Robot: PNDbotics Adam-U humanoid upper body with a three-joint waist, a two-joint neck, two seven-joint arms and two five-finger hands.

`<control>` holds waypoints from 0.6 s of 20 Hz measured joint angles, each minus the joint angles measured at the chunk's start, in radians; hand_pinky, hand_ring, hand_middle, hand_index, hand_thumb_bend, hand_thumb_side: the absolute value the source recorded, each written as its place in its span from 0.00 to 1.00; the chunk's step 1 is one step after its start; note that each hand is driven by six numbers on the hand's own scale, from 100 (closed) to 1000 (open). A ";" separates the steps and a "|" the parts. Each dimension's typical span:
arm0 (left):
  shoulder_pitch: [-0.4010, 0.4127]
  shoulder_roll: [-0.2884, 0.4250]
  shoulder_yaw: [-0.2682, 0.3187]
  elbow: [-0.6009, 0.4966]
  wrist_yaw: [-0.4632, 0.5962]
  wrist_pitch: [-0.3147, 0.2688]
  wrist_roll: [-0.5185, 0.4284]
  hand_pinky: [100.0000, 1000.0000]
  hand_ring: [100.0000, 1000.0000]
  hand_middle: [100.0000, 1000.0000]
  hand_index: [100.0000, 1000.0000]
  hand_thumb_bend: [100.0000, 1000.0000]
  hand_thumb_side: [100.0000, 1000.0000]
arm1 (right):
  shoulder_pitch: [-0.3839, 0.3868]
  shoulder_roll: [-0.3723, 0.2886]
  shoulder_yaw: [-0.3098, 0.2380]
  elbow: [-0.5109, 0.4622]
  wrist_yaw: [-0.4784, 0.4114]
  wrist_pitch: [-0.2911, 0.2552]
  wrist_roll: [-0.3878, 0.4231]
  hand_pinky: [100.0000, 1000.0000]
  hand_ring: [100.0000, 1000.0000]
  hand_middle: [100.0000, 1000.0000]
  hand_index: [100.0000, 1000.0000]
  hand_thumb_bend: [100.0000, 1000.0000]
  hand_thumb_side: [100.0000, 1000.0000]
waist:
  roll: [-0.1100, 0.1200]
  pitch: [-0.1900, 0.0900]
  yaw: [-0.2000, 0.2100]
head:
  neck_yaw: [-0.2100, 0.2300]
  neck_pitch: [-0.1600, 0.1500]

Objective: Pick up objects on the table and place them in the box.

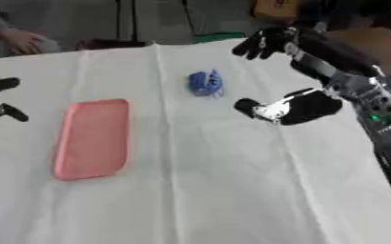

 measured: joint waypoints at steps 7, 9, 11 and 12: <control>-0.010 0.001 -0.014 -0.001 0.000 -0.002 -0.017 0.47 0.82 0.97 0.97 0.05 0.76 | -0.144 -0.040 0.036 0.272 -0.034 -0.093 0.112 0.72 0.75 0.72 0.84 0.33 0.57 | -0.010 0.017 0.061 | -0.034 -0.001; -0.011 0.001 -0.016 -0.001 0.001 -0.002 -0.022 0.47 0.82 0.97 0.97 0.05 0.76 | -0.181 -0.033 0.037 0.359 -0.031 -0.117 0.145 0.72 0.75 0.72 0.84 0.33 0.58 | -0.015 0.021 0.073 | -0.043 -0.001; -0.013 0.001 -0.021 -0.002 0.002 -0.003 -0.027 0.47 0.82 0.97 0.97 0.05 0.76 | -0.205 -0.025 0.032 0.437 -0.018 -0.135 0.166 0.72 0.75 0.72 0.84 0.32 0.59 | -0.018 0.024 0.090 | -0.051 -0.001; -0.013 0.001 -0.023 -0.004 0.002 -0.003 -0.030 0.47 0.82 0.97 0.98 0.05 0.77 | -0.216 -0.019 0.029 0.473 -0.013 -0.142 0.172 0.72 0.75 0.72 0.85 0.32 0.59 | -0.019 0.026 0.100 | -0.055 -0.001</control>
